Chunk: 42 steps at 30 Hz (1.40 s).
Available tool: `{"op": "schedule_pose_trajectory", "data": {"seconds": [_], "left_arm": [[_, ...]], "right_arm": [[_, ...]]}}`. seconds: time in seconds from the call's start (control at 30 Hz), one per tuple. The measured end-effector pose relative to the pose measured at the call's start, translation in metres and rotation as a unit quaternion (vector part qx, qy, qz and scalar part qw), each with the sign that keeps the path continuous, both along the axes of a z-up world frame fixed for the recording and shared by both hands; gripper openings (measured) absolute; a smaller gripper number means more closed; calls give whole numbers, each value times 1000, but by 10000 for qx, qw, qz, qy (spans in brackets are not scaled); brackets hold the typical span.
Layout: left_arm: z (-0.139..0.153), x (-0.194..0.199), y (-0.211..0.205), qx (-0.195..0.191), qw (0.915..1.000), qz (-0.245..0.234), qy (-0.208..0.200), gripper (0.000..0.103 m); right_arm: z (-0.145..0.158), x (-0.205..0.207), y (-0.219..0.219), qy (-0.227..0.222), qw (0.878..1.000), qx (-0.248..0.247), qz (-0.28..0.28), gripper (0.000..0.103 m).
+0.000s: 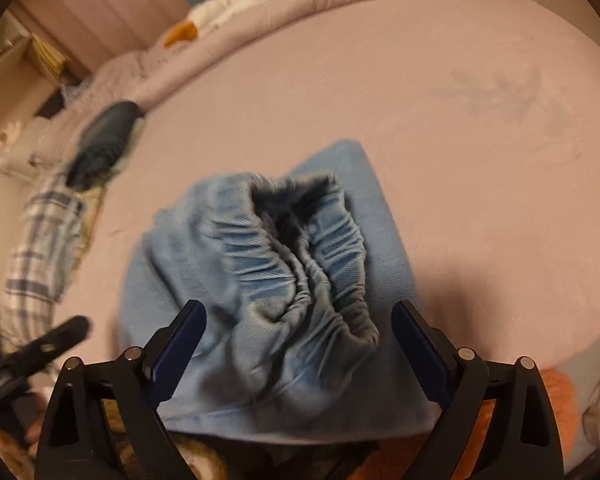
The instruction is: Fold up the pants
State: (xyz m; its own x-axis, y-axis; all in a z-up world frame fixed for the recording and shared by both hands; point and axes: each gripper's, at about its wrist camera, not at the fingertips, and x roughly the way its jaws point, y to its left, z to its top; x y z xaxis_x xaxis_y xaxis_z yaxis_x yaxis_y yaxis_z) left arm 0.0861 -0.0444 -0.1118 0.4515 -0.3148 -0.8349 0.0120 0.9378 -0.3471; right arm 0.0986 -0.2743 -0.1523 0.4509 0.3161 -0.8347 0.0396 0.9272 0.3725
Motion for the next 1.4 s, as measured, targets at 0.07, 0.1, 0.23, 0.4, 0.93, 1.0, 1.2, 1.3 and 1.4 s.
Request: {"op": "schedule_pose_trajectory", "data": {"seconds": [0.07,0.1,0.23,0.4,0.93,1.0,1.2,1.3,1.4], "left_arm": [[0,-1,1,8,10000,18,0,80],[-1,-1,1,12,10000,20,-2,80],[-2,1,1,36,10000,34,-5,80],[-10,7,-4,62,10000,-24,49,79],[-53,9,-20,82,9975,-180,671,63],[-51,6,-19,36,9975,-169,684,64],[-38,3,-8,-61,9993,-48,368,80],[-44,7,-3,-205,9990,8,396,80],[-59,18,-6,-582,9967,-122,558,79]], "right_arm": [[-6,-3,-4,66,9998,48,-189,72],[-6,-4,-6,20,9997,24,-228,56],[16,-17,-8,-339,9993,122,-27,32],[33,-34,-24,-595,9978,161,-232,31],[-4,-35,-43,-44,9996,135,-254,40],[-1,-33,-38,8,9998,39,-217,47],[29,-37,-50,-538,9983,204,114,93],[30,-27,-67,-519,9978,406,-30,95],[15,-11,-62,-317,9975,569,263,95]]}}
